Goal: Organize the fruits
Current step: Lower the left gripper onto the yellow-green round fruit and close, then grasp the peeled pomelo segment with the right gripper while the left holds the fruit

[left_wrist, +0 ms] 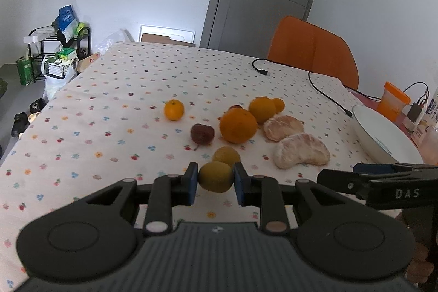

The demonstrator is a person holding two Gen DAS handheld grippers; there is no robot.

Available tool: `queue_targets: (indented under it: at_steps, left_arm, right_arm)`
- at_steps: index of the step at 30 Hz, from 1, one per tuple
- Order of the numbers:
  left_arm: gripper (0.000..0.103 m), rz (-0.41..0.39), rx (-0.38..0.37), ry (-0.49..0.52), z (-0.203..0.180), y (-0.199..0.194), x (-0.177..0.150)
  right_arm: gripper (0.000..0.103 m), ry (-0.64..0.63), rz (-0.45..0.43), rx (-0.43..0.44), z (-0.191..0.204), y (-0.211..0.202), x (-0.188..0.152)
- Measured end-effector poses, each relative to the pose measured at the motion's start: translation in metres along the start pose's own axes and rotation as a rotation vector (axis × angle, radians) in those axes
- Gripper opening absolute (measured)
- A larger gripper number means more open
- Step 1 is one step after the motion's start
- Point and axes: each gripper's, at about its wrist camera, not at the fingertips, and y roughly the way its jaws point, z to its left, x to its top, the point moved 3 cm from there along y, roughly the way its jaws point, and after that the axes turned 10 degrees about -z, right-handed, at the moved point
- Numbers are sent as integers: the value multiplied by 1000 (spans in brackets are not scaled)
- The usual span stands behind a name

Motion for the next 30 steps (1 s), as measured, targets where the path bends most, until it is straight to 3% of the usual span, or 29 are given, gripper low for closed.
queue_targets:
  at_steps: [16, 27, 30]
  left_arm:
    - [26, 8, 39, -38, 22, 5, 0]
    - [26, 0, 52, -51, 27, 3, -1]
    - [26, -1, 51, -53, 27, 1, -1]
  right_arm:
    - [103, -135, 36, -44, 22, 38, 4]
    - [103, -157, 22, -73, 31, 55, 8]
    - [92, -185, 10, -105, 34, 56, 7]
